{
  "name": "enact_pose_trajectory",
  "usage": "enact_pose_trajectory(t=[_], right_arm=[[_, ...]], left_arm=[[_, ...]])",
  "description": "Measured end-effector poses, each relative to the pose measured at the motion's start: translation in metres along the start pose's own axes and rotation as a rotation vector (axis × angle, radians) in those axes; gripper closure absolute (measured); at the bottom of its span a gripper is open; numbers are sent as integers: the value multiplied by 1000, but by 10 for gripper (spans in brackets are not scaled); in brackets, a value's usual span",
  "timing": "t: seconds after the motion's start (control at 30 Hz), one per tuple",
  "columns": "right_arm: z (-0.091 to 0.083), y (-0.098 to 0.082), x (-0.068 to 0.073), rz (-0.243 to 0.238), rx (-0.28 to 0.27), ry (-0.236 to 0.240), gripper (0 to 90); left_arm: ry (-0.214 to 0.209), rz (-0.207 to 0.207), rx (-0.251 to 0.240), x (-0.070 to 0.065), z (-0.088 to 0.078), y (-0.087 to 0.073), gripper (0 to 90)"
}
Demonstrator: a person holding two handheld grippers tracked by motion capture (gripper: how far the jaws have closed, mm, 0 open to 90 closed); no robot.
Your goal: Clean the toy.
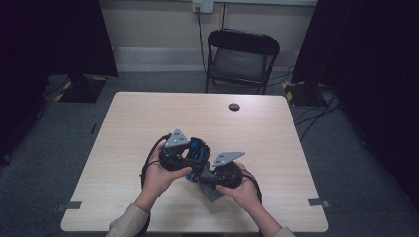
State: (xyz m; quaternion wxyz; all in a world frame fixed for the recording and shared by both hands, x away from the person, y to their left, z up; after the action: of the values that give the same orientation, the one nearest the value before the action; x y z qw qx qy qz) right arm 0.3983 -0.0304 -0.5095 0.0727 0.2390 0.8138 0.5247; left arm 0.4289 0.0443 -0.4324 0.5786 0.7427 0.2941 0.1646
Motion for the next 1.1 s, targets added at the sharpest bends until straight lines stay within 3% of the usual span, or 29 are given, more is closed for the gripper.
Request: enact_pose_trajectory(t=[1.1], right_arm=[[3, -15, 7, -35, 73, 20, 707]], left_arm=[[6, -3, -24, 1, -2, 5, 254]])
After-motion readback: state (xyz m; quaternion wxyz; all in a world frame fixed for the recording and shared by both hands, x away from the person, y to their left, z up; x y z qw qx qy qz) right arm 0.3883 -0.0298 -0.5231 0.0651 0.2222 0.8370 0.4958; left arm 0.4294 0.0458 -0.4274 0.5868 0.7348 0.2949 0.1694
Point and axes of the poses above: each handheld gripper's, and its own axes: z roughly forward along the jaws, y roughly out of its top, x roughly to its left, the point moved 9 cm from there along z, roughly forward along the jaws, and after that the axes turned 13 degrees about -x, right-handed, at the moved point
